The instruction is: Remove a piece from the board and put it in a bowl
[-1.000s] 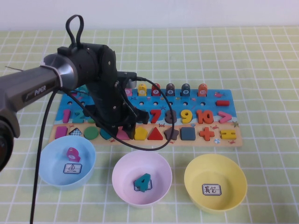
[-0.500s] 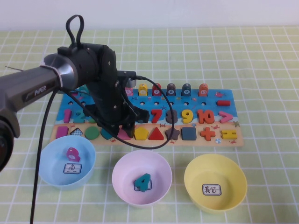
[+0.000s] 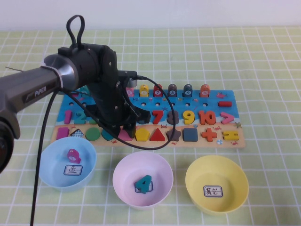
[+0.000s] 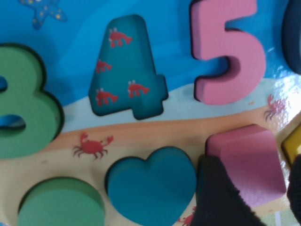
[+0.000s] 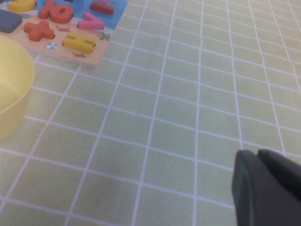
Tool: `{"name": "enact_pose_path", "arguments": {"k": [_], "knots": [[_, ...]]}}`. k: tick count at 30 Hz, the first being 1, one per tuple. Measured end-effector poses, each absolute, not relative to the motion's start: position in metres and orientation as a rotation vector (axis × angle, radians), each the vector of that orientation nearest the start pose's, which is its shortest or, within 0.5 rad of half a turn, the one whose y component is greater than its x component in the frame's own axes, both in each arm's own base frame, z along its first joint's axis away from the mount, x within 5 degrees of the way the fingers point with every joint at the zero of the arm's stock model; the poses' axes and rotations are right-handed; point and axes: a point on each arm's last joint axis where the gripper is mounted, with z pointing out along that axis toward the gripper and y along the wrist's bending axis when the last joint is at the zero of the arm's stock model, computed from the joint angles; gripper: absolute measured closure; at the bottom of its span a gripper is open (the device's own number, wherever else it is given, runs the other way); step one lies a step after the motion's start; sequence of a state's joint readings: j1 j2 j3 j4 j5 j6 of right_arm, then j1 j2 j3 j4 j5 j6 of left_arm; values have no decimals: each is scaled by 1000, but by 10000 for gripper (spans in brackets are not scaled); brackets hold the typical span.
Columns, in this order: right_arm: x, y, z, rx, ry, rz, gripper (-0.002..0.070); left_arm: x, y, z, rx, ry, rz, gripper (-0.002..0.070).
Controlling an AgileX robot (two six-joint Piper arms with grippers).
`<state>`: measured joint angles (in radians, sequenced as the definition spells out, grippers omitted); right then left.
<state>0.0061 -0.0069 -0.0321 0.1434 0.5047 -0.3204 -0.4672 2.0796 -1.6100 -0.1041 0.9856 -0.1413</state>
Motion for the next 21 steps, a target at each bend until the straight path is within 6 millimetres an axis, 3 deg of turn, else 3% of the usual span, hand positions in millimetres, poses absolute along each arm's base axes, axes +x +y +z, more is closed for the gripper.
{"name": "enact_pose_path", "arguments": {"k": [11, 21], "knots": [[48, 7, 180, -240, 1930, -58, 694, 381, -201, 189, 411, 2938, -219, 392], [48, 7, 180, -240, 1930, -58, 694, 382, -200, 189, 414, 2934, -210, 482]]}}
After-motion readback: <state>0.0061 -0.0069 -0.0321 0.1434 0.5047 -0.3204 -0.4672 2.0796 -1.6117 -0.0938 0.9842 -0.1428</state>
